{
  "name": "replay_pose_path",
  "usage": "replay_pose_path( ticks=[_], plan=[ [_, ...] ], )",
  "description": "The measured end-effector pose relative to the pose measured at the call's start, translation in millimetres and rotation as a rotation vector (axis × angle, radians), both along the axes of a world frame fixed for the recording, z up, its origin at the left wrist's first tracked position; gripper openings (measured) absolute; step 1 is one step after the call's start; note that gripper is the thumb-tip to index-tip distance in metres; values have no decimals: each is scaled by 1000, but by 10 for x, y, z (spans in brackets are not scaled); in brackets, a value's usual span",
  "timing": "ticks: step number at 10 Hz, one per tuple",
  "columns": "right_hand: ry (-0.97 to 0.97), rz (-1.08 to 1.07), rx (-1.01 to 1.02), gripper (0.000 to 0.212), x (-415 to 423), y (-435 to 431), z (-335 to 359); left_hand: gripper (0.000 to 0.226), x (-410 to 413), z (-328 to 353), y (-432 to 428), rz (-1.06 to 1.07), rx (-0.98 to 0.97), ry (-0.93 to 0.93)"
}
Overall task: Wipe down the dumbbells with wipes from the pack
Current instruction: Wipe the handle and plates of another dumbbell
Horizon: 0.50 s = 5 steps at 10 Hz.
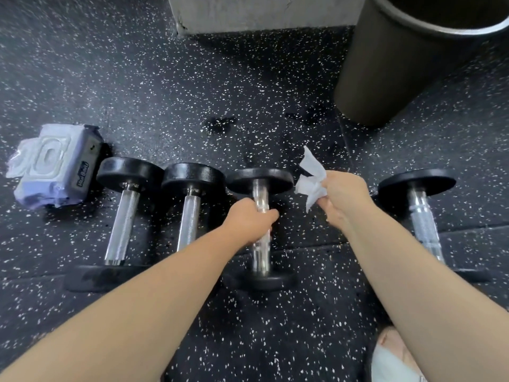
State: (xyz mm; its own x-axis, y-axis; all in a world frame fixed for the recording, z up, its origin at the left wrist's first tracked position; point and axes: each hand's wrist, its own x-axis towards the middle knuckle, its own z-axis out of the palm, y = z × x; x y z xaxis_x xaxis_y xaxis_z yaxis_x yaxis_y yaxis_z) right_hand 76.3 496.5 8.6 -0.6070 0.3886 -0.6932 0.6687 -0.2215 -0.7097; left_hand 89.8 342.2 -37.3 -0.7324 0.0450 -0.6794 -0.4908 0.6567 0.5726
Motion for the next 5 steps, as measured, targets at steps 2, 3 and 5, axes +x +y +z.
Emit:
replay_pose_path(
  ticks=[2, 3, 5],
  plan=[
    [-21, 40, 50, 39, 57, 192, -90, 32, 151, -85, 60, -63, -13, -66],
    [-12, 15, -13, 41, 114, 188, 13, 37, 175, -23, 45, -115, -41, -21],
    [-49, 86, 35, 54, 245, 243, 28, 36, 280, 126, -99, -404, -357, 236]
  ],
)
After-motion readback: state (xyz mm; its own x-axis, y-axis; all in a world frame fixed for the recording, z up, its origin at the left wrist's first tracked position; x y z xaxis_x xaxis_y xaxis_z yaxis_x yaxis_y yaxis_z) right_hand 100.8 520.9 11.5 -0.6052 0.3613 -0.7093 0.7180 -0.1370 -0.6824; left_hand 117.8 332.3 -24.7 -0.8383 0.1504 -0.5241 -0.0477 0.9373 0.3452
